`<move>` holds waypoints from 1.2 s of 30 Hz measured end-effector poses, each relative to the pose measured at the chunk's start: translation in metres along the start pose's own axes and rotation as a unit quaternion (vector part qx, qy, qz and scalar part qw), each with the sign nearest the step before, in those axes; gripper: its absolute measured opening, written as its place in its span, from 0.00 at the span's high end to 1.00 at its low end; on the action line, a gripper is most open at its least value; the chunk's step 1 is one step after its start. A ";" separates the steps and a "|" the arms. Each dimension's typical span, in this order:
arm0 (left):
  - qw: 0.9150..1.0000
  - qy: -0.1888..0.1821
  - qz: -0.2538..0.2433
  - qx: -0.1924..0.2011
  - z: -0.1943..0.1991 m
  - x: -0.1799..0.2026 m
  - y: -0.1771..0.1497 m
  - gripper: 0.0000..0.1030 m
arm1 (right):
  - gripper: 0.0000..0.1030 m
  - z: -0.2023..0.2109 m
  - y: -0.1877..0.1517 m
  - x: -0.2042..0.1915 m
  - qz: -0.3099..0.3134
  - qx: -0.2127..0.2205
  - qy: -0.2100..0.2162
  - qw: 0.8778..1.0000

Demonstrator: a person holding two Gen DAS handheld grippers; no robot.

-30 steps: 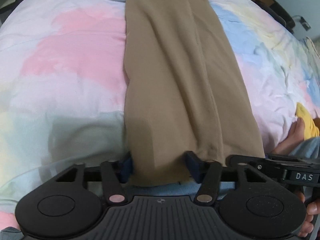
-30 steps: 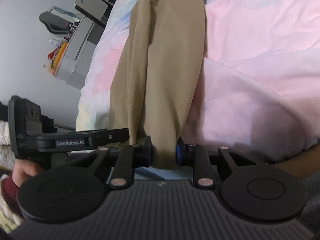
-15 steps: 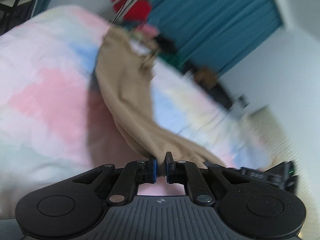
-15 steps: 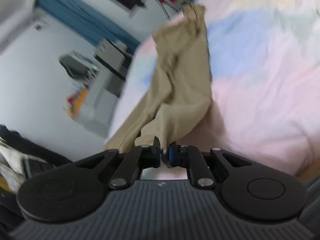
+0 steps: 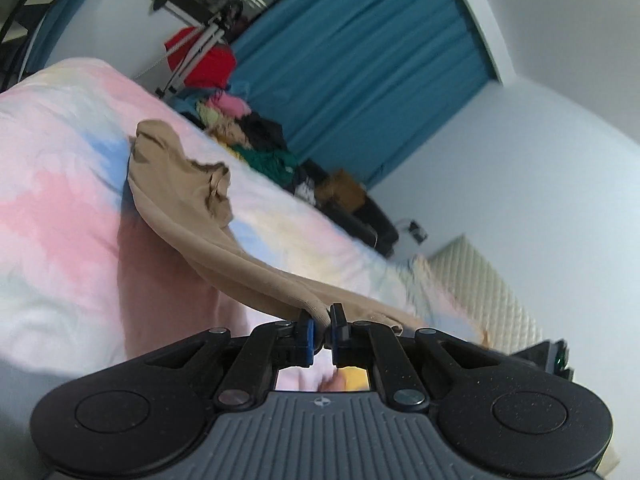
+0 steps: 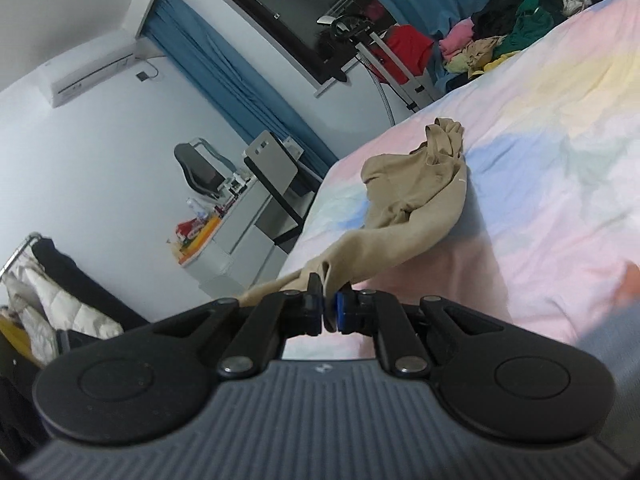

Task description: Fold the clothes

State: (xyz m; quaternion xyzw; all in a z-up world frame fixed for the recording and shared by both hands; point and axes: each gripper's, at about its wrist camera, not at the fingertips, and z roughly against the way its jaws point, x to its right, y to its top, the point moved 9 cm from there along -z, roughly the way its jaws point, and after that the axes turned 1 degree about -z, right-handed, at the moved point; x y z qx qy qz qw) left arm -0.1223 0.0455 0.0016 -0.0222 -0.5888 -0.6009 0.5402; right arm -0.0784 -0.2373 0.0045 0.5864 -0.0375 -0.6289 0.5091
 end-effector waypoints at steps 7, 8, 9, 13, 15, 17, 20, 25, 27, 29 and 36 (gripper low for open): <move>0.999 0.033 -0.011 -0.007 -0.039 -0.034 0.012 0.93 | 0.91 -0.032 0.016 0.003 0.004 0.008 -0.008 1.000; 0.999 0.039 -0.015 -0.006 -0.051 -0.042 0.023 0.93 | 0.91 -0.041 0.022 0.005 0.001 0.010 -0.011 1.000; 0.999 0.046 -0.017 -0.003 -0.061 -0.049 0.035 0.92 | 0.91 -0.053 0.031 0.007 -0.001 0.013 -0.014 1.000; 0.997 0.074 -0.033 -0.001 -0.103 -0.071 0.080 0.92 | 0.91 -0.105 0.066 0.020 0.002 0.025 -0.040 0.999; 0.994 0.095 -0.046 0.004 -0.128 -0.082 0.105 0.92 | 0.91 -0.128 0.079 0.028 0.003 0.030 -0.054 0.998; 0.992 0.117 -0.047 0.001 -0.155 -0.100 0.125 0.92 | 0.91 -0.155 0.093 0.040 0.004 0.031 -0.070 0.997; 0.990 0.139 -0.038 -0.007 -0.198 -0.130 0.150 0.92 | 0.91 -0.198 0.106 0.063 0.002 0.025 -0.097 0.995; 0.982 0.185 -0.041 -0.022 -0.257 -0.191 0.164 0.92 | 0.90 -0.262 0.106 0.108 -0.008 -0.010 -0.129 0.992; 0.980 0.191 -0.039 -0.026 -0.274 -0.212 0.160 0.92 | 0.90 -0.282 0.101 0.125 0.004 -0.021 -0.144 0.989; 0.976 0.211 -0.047 -0.033 -0.288 -0.231 0.153 0.92 | 0.90 -0.300 0.094 0.141 -0.001 -0.036 -0.151 0.988; 0.966 0.245 -0.062 -0.056 -0.320 -0.273 0.141 0.92 | 0.90 -0.339 0.076 0.168 0.029 -0.077 -0.177 0.981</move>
